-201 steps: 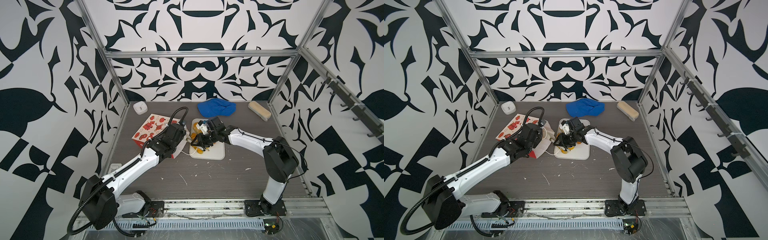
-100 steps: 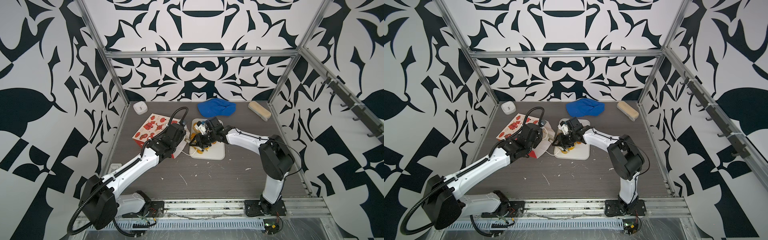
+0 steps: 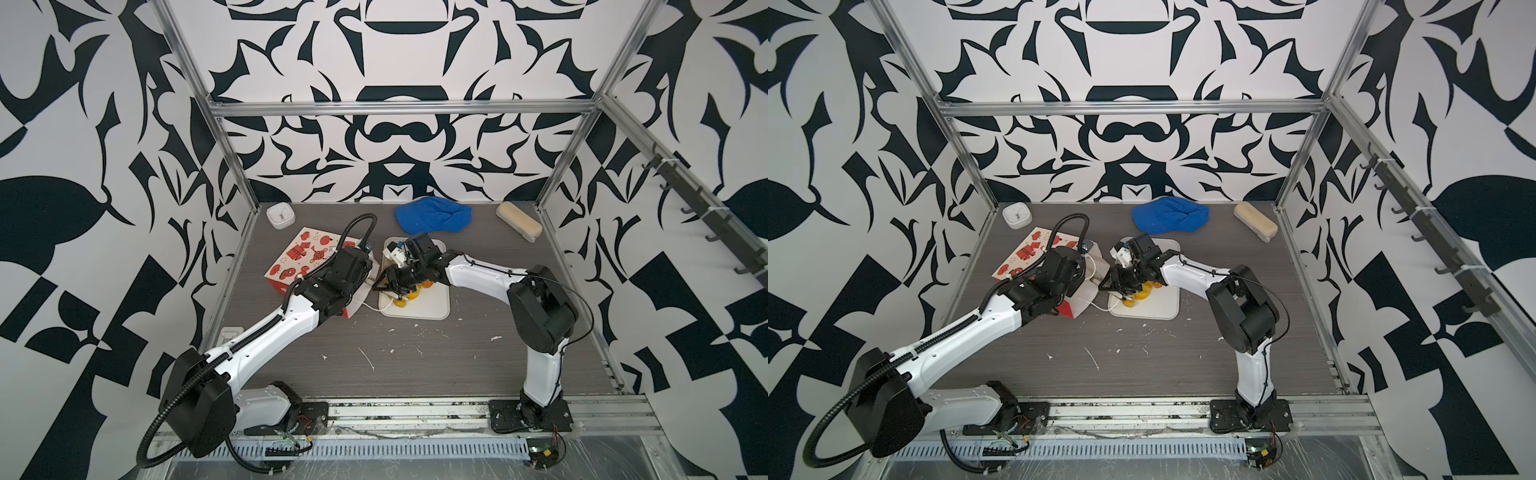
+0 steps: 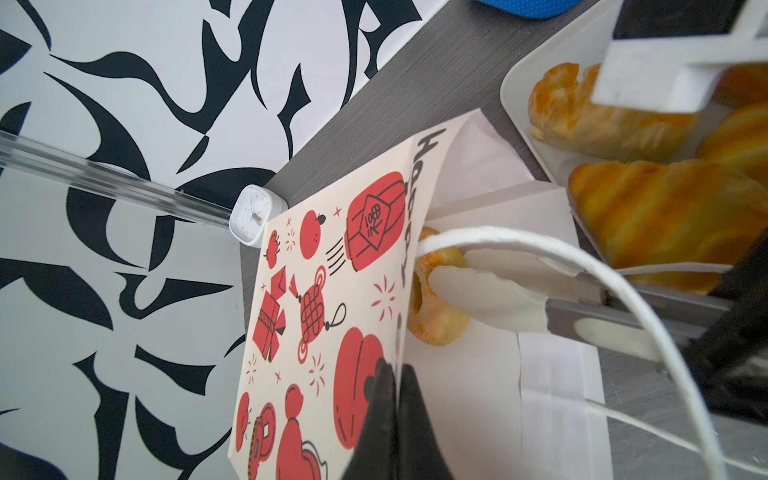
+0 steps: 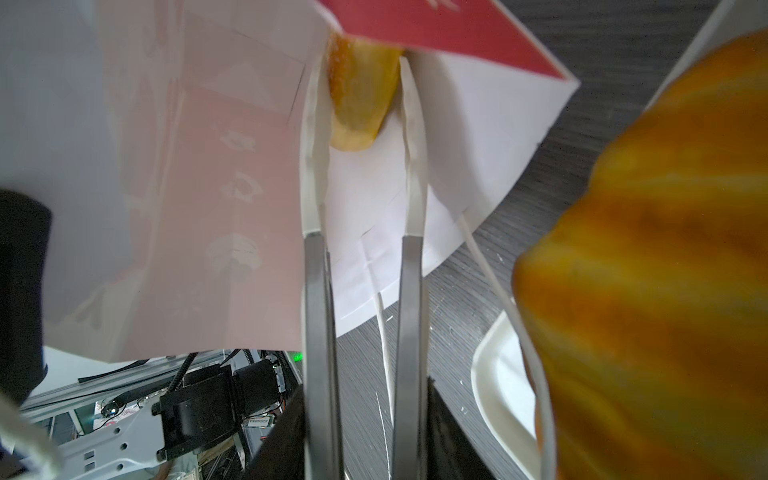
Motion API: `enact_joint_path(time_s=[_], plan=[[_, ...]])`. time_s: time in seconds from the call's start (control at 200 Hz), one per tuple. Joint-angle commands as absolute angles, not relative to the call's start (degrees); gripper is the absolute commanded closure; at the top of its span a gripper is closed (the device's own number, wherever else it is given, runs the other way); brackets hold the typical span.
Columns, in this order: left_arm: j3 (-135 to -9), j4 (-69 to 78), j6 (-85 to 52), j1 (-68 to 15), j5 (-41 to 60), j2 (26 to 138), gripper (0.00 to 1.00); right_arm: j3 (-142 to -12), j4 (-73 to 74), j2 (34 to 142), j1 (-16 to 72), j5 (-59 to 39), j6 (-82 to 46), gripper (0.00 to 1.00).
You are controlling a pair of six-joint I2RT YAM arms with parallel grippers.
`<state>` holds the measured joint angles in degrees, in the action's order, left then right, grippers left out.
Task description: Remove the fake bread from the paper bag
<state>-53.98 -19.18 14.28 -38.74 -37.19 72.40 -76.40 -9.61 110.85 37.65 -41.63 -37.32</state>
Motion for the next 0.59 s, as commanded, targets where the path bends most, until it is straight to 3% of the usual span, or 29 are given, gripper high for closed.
enact_joint_path(time_s=[0.0, 0.59], plan=[[-55.02, -19.24, 12.83, -38.67, -36.53, 72.58, 1.00, -79.19, -6.84, 110.10, 37.97, -43.90, -37.62, 0.58], [-54.75, -19.51, 12.95, -38.76, -37.14, 72.60, 1.00, -78.51, 0.31, 111.90, 38.19, -44.44, -41.20, 0.72]])
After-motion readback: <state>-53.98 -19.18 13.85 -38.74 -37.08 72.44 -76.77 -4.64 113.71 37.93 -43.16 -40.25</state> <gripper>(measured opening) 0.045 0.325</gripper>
